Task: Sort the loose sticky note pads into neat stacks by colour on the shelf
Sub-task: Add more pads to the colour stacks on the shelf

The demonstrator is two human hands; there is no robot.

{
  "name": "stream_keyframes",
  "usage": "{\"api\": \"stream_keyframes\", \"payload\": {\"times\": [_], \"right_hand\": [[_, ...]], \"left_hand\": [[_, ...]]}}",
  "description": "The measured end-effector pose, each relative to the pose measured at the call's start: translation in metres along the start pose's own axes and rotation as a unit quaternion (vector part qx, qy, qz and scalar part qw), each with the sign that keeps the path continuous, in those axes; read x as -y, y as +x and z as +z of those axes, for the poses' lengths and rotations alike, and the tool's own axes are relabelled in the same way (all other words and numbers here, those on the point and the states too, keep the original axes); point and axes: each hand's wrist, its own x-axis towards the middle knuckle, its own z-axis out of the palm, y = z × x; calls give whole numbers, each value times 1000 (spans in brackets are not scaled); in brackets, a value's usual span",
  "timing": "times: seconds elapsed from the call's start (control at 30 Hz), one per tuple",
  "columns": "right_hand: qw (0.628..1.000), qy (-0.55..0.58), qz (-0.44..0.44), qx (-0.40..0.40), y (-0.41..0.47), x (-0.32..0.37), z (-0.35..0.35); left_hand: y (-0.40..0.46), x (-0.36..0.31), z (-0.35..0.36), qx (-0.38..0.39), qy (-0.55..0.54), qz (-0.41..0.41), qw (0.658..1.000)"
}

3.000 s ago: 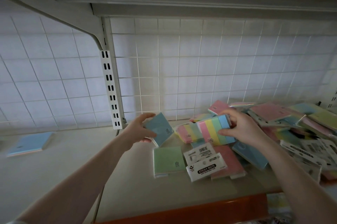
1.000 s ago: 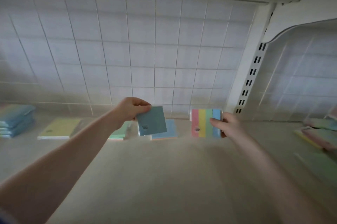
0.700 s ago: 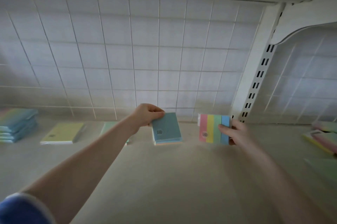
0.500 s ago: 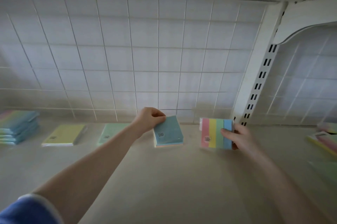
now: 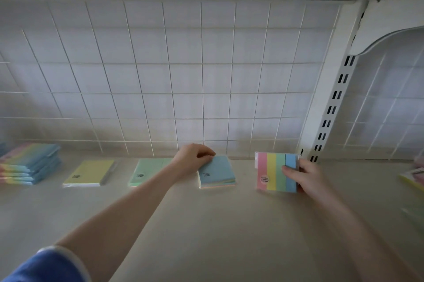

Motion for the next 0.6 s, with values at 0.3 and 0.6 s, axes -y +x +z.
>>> {"api": "stream_keyframes", "payload": {"times": [0.3, 0.6], "right_hand": [[1000, 5, 9, 4, -1, -1, 0], [1000, 4, -4, 15, -6, 3, 1]], "left_hand": [[-6, -5, 6, -13, 60, 14, 998], [-10, -6, 12, -26, 41, 12, 999]]}}
